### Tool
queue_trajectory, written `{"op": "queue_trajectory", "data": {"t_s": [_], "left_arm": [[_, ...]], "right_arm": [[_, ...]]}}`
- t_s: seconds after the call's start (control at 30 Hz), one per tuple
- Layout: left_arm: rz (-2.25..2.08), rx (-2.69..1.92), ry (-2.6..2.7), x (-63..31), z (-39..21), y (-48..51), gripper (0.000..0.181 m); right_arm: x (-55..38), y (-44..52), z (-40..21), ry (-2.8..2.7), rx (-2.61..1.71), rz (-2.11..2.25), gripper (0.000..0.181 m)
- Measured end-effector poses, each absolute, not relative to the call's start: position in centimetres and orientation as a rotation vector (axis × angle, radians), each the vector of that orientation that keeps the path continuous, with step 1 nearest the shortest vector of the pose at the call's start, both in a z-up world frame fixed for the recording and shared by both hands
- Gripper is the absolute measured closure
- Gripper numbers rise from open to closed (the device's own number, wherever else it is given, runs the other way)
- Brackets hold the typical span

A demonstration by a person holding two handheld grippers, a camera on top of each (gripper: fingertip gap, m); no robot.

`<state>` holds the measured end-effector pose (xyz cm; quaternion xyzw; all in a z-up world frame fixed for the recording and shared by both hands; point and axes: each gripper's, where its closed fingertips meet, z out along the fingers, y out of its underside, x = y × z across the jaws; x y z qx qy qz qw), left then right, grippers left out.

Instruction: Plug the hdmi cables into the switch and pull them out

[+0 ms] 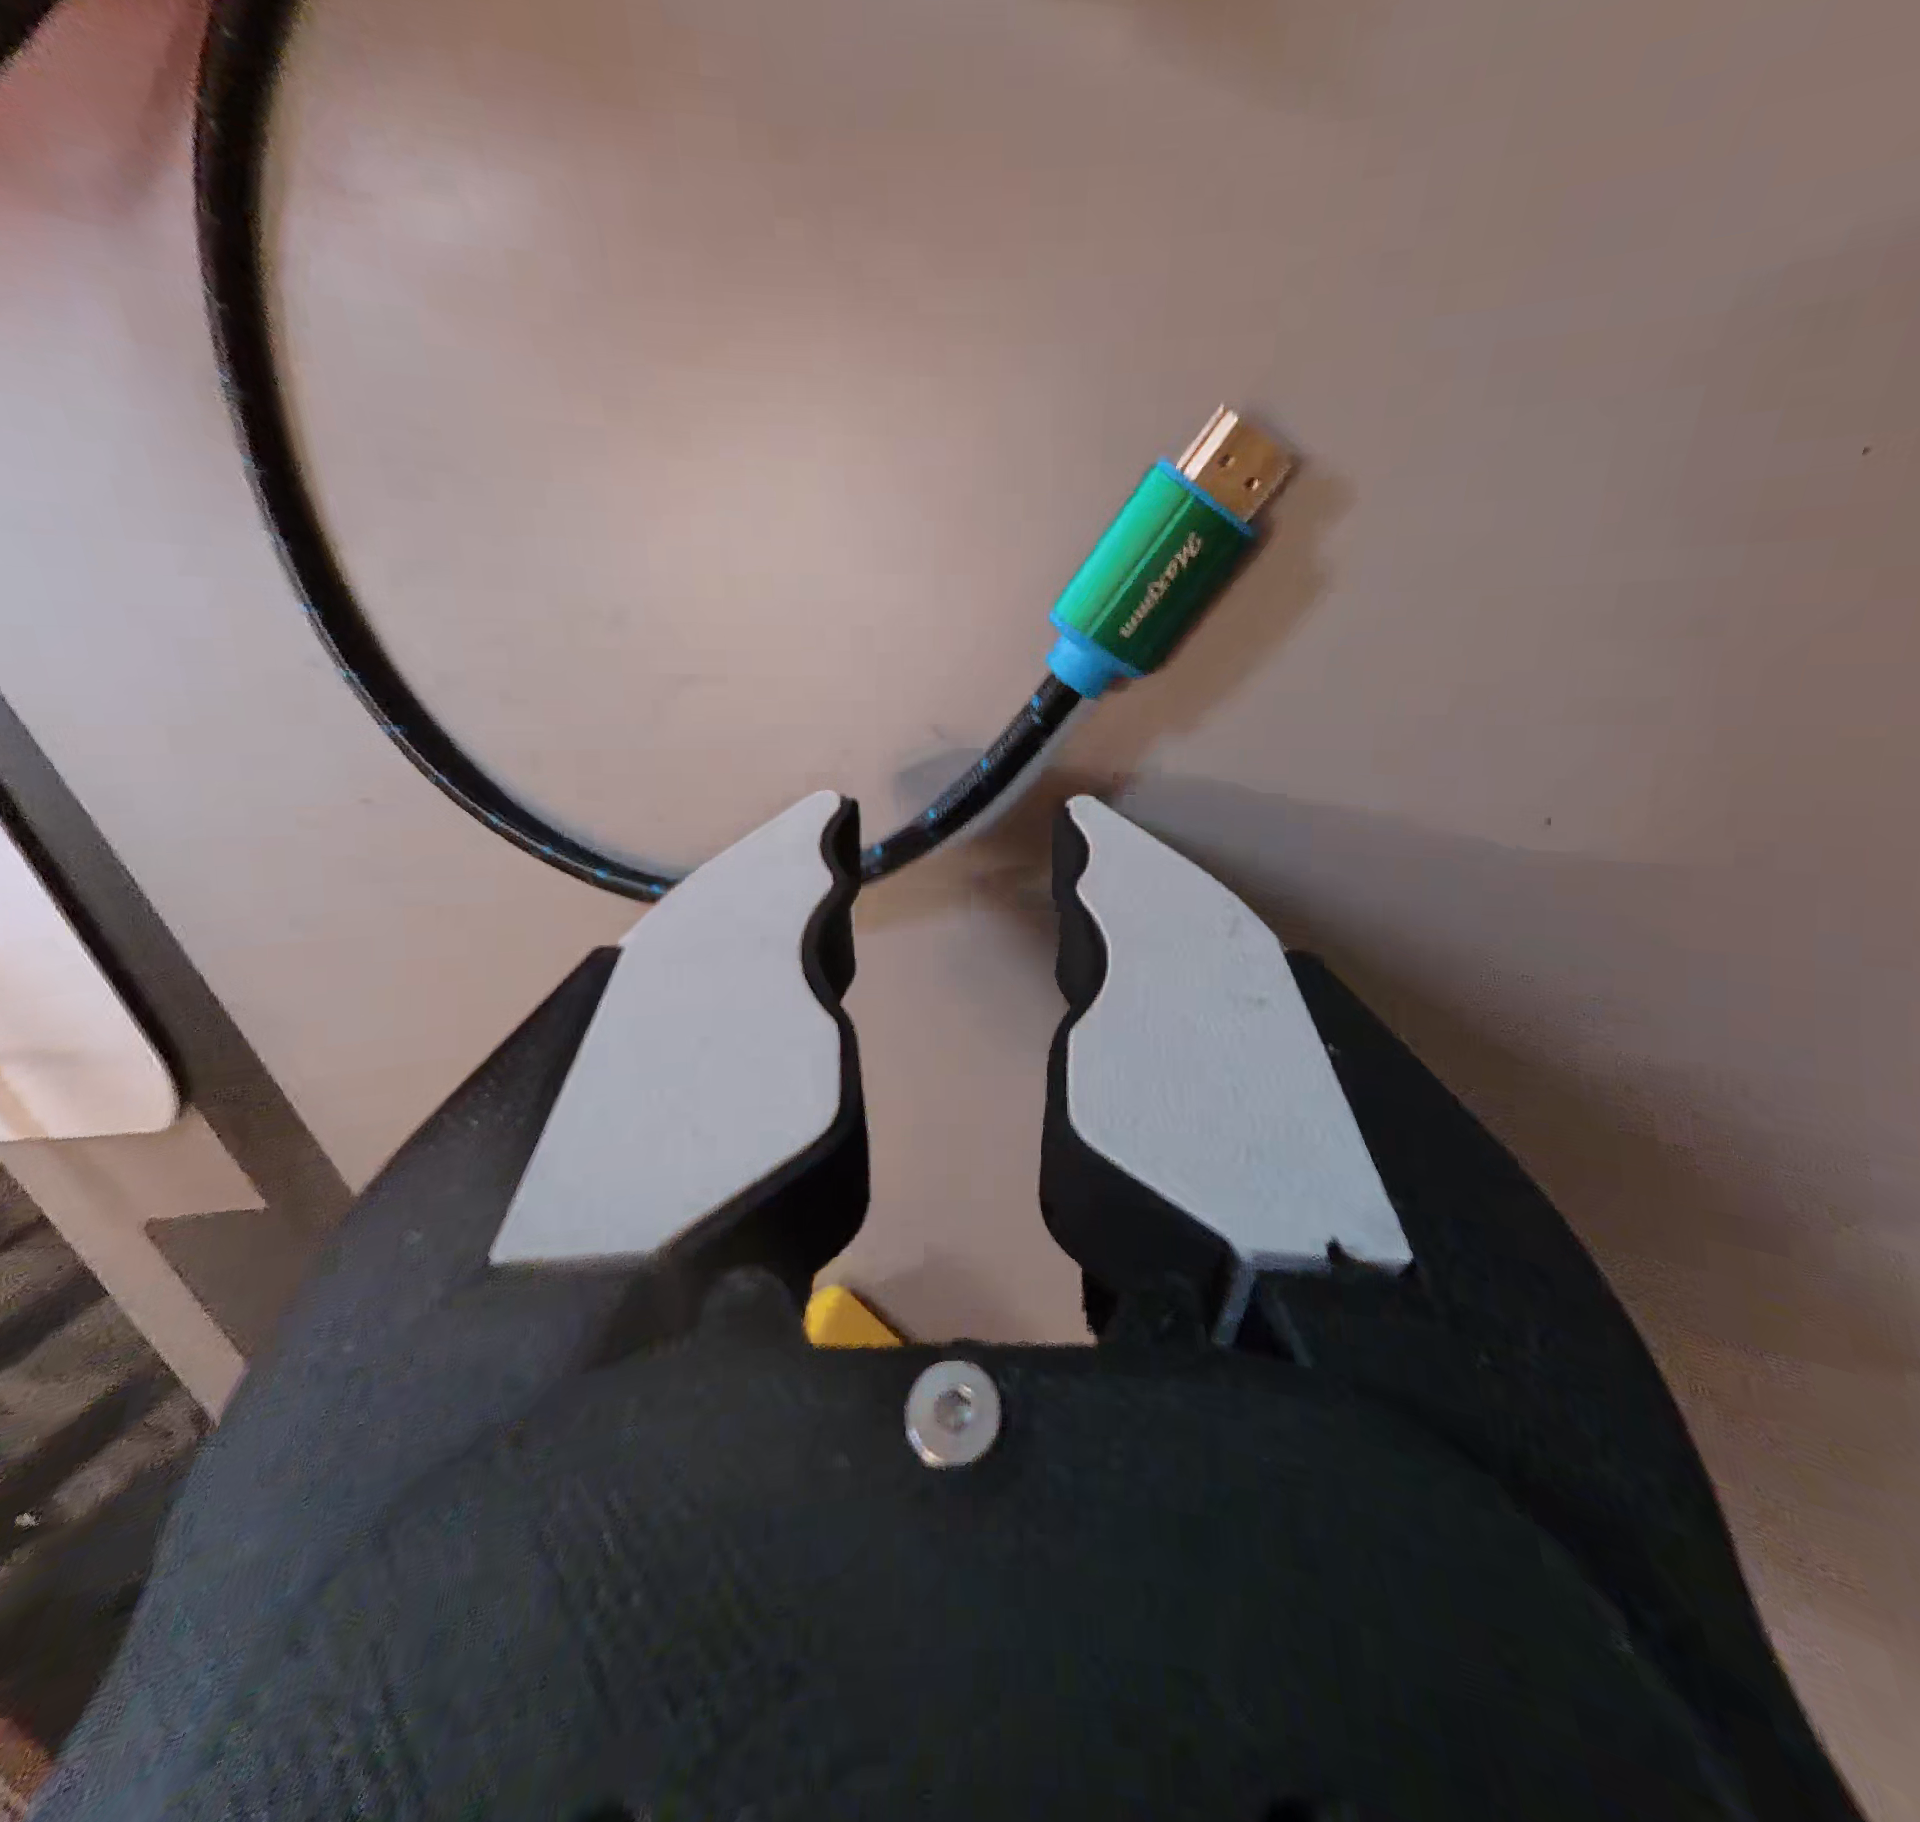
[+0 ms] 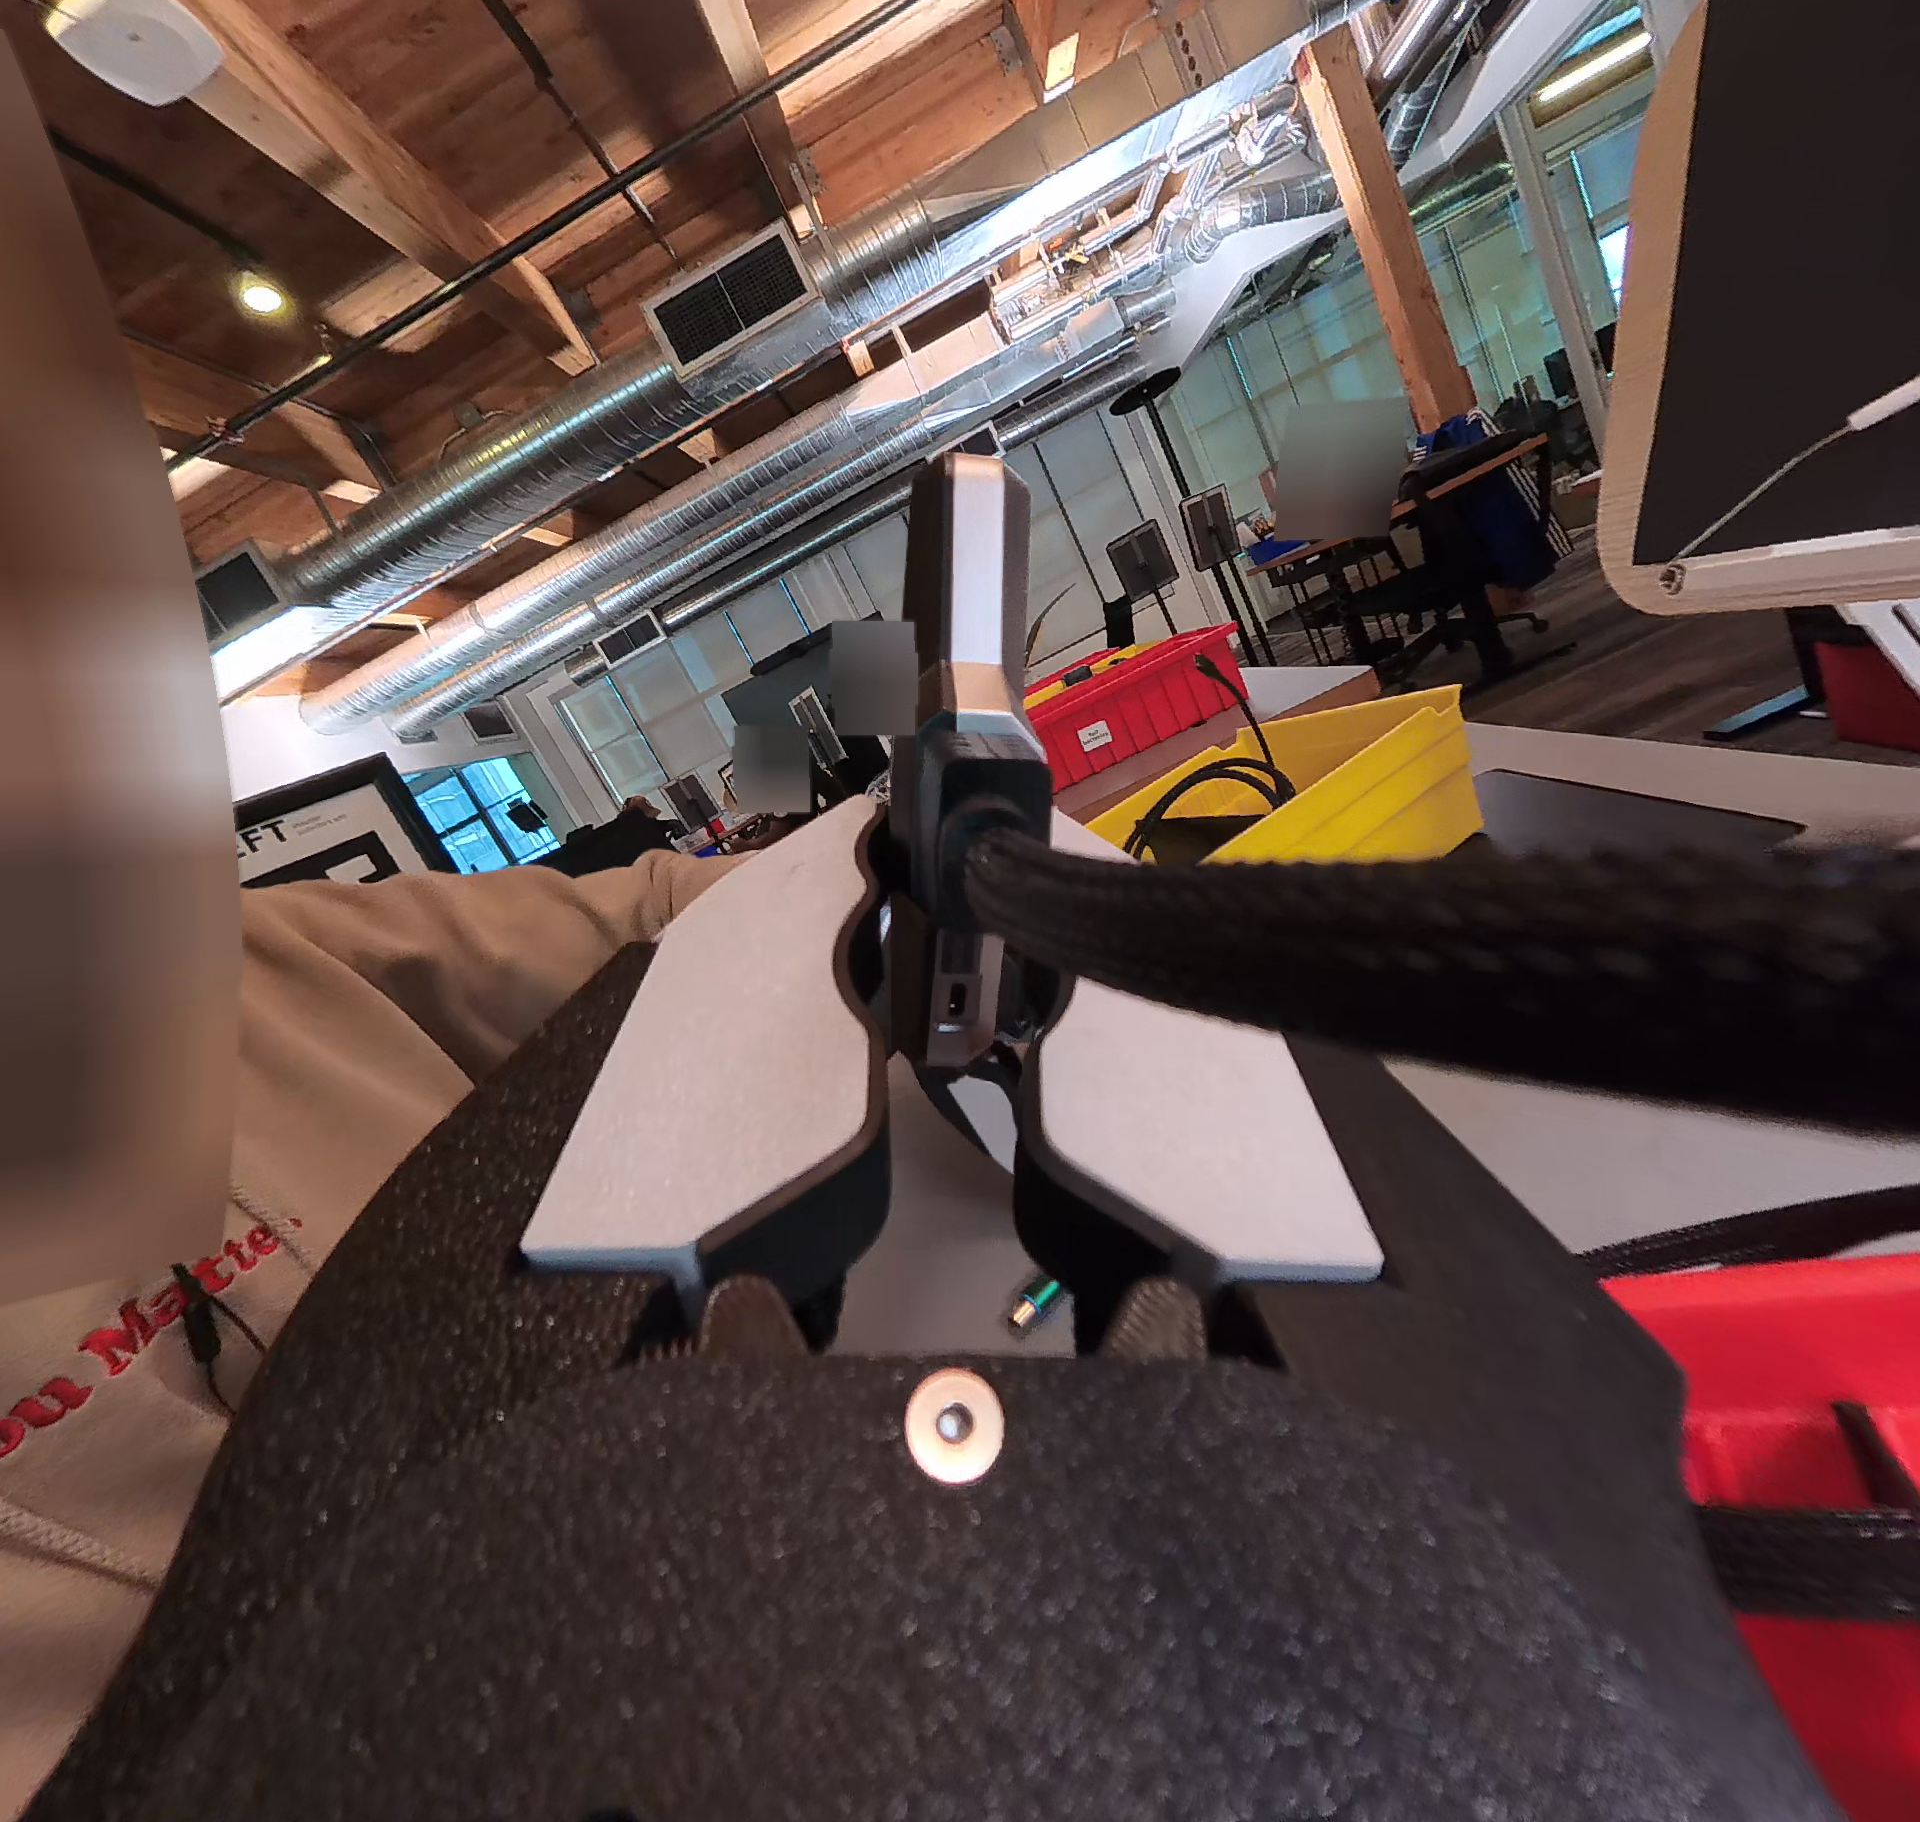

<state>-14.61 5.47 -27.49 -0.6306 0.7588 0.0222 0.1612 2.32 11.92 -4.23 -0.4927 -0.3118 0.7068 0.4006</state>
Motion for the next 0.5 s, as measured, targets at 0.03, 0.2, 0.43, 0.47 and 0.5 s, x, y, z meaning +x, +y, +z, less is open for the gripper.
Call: {"op": "queue_trajectory", "data": {"t_s": [0.03,0.2,0.43,0.47,0.5], "left_arm": [[0.061,-1.768,2.172,-14.3,-27.5,5.7,0.146],[0.045,-1.714,2.259,-14.2,-27.7,5.6,0.158],[0.027,-1.699,2.42,-14.3,-28.0,5.0,0.17],[0.02,-1.712,2.428,-14.3,-28.0,5.0,0.17],[0.02,-1.725,2.435,-14.3,-28.0,5.0,0.17]], "right_arm": [[2.4,12.0,-4.2,-0.788,-1.247,1.786,0.159],[3.0,12.2,-4.1,-0.776,-1.24,1.787,0.159],[2.9,11.9,-3.7,-0.783,-1.227,1.792,0.159],[2.9,11.7,-3.5,-0.791,-1.221,1.79,0.159],[2.9,11.5,-3.3,-0.799,-1.214,1.786,0.159]]}}
